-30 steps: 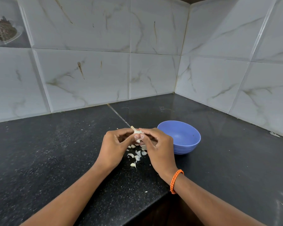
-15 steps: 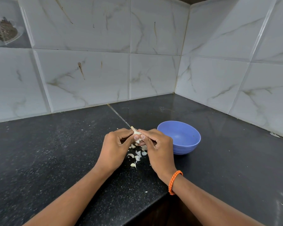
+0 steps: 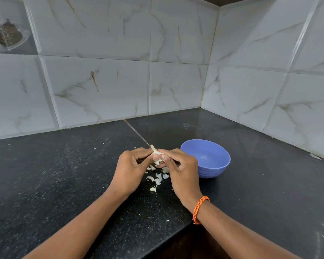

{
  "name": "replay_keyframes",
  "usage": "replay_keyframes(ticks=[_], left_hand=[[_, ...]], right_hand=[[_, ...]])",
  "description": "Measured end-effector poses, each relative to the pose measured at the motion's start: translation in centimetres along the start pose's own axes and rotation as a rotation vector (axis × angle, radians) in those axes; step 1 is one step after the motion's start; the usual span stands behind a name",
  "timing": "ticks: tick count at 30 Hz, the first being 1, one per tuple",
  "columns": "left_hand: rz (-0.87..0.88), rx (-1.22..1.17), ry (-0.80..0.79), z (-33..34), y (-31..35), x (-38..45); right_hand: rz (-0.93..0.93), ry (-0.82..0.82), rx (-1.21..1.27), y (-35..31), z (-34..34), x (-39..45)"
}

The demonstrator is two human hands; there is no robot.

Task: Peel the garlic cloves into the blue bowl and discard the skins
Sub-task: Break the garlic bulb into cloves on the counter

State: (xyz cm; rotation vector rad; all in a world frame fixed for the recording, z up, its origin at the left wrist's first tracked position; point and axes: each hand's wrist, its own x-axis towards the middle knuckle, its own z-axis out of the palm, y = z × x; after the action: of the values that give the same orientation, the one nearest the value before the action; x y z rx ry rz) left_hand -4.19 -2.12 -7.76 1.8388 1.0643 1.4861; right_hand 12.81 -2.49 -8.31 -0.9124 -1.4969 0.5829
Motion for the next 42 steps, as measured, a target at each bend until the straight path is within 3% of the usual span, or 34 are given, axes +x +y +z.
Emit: replay_keyframes(ticks=[17, 32, 37, 42], left_hand=[[-0.173, -0.268, 0.130, 0.9, 0.5, -0.1], [-0.229, -0.243, 0.170, 1.3, -0.7, 0.2], [-0.253, -0.243, 0.249, 0.7, -1.1, 0.4], [-0.262, -0.226, 0.255, 0.6, -0.9, 0.3]], right_hand=[[-0.027, -0.020, -0.074, -0.3, 0.4, 0.1], [-0.090, 0.026, -0.299, 0.0, 0.4, 0.2], [-0.019, 0.031, -0.381, 0.0, 0.6, 0.2], [-0.099, 0.003, -0.448, -0.4, 0.6, -0.1]])
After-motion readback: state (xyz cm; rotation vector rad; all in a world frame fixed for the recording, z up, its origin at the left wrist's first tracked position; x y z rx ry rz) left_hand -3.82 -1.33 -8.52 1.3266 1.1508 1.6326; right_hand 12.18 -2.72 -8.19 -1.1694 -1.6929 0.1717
